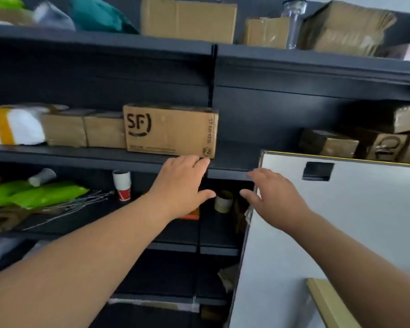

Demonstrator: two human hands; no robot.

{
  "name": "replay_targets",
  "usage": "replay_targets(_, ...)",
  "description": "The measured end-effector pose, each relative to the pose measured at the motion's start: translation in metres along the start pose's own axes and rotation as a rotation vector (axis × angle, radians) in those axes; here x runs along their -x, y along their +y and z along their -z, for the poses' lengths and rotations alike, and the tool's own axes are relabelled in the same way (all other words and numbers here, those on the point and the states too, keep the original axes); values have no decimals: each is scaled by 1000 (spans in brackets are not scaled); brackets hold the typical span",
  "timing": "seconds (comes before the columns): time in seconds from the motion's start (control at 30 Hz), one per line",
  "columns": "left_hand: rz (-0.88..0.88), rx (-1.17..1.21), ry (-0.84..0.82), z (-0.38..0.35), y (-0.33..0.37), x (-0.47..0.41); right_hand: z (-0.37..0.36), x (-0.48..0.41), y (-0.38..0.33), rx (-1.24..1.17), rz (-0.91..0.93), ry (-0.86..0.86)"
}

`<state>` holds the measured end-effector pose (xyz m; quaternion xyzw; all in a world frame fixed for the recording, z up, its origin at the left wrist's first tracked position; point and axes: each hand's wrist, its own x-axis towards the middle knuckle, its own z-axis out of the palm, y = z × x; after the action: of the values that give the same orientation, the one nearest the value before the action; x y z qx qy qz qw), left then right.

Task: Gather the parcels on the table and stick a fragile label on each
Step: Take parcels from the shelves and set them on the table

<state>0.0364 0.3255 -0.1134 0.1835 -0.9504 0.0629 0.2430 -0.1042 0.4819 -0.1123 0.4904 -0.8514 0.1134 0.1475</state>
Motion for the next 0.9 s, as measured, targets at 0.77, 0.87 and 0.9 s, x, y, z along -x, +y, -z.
replay_targets(0.77, 612, -259, 88, 87, -320, 124, -60, -186, -333, -324, 463, 13)
replay_targets(0.87, 660, -248, 113, 81, -363, 108, -79, -234, -358, -340, 483, 17)
replay_targets(0.9, 681, -241, 119, 79, -378, 102, -84, -250, -367, -346, 486, 14)
